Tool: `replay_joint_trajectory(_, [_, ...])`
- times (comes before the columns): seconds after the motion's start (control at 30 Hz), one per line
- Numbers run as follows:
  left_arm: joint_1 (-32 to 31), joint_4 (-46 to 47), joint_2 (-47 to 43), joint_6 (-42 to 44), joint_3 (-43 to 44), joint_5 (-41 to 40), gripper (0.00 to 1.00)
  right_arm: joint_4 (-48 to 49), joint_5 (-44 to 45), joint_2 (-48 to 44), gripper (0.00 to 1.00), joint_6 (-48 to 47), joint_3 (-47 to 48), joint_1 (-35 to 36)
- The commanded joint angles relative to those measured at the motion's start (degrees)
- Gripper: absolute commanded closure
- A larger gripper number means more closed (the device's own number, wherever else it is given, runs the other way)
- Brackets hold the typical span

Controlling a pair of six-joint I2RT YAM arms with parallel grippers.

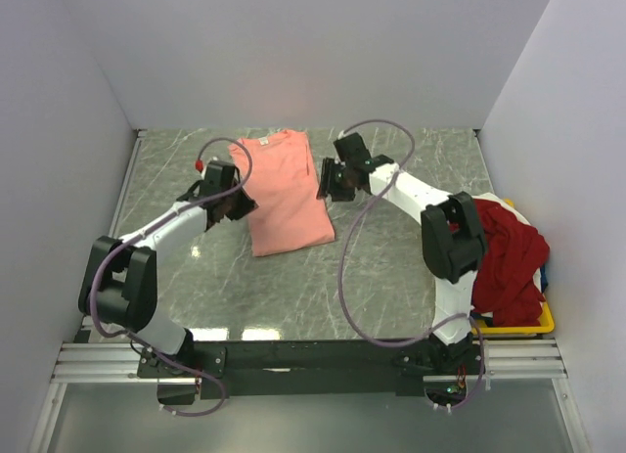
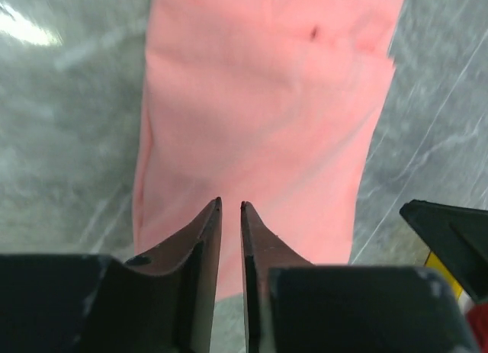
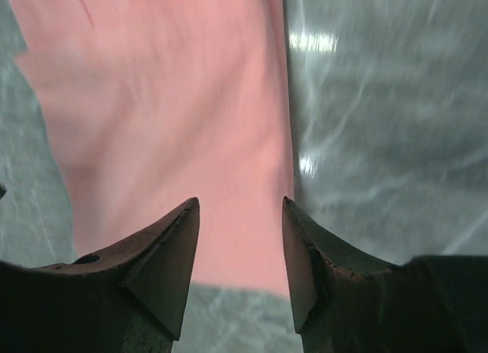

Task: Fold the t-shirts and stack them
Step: Fold the tshirt

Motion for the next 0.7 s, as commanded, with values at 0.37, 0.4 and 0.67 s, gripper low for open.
replay_joint_trajectory(0.37, [-3.22, 6.33, -15.69, -6.09, -21.27, -1.30, 0.61, 13.29, 3.75, -16.63, 0.46, 2.32, -27.41, 3.71])
replay_joint_trajectory(0.4, [-3.31, 6.86, -15.86, -6.09, -21.81, -1.03, 0.60, 13.56, 3.75, -16.54, 0.46, 2.32, -27.76, 3.89])
replay_joint_trajectory(0.67, [-3.92, 11.08, -13.32, -4.95, -22.60, 0.38, 0.56, 13.91, 4.01, -15.14, 0.48, 2.84, -27.68, 4.15])
